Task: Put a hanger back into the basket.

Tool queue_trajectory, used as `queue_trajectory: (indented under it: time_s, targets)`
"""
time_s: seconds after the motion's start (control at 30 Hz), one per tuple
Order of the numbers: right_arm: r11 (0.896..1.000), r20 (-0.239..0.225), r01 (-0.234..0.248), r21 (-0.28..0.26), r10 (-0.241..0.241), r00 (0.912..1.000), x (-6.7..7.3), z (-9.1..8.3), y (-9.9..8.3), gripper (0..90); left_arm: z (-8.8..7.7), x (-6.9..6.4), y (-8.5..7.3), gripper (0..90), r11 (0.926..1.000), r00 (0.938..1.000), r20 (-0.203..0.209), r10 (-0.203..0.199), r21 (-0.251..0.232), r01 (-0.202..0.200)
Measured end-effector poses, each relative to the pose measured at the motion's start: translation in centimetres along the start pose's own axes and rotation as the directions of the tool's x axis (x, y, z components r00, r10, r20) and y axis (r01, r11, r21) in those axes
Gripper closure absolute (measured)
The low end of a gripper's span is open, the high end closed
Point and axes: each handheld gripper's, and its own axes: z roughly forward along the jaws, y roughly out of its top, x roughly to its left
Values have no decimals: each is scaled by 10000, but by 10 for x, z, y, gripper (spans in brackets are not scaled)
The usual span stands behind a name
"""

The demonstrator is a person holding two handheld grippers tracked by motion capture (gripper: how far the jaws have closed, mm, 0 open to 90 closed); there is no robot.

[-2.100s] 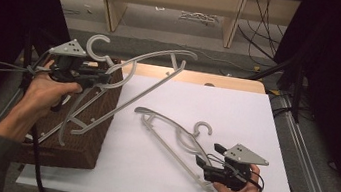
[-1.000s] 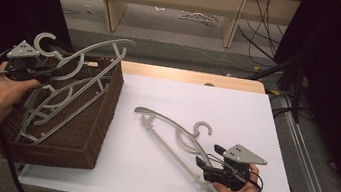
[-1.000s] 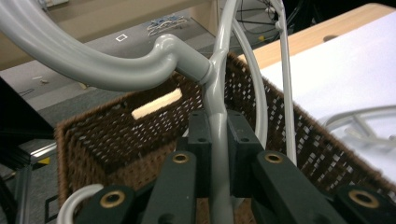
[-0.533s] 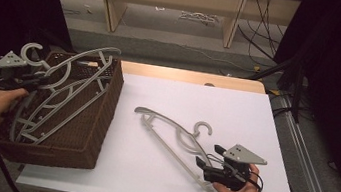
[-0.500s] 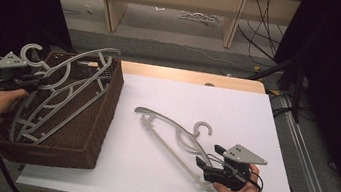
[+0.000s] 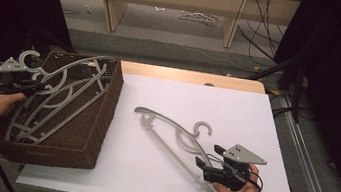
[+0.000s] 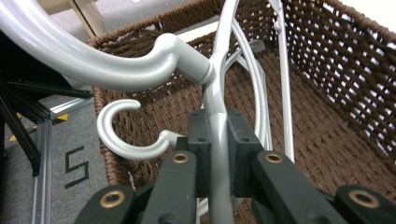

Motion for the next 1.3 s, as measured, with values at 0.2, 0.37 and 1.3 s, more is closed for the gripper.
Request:
queue_trajectory:
  time_s: [0.2,0.37,1.3]
  targets:
    - [10000,-37,-71,25,71,10000,0,1,-1,256,7,-3,-3,819,9988,9996,131,260,419,-266]
    - [9999,-43,-2,-115,1,10000,0,1,-1,256,15,-9,-3,817,9966,9988,218,448,681,-462]
    - [10000,46,60,12,-60,10000,0,2,-1,256,24,-25,-9,537,9968,9960,-748,-497,590,542]
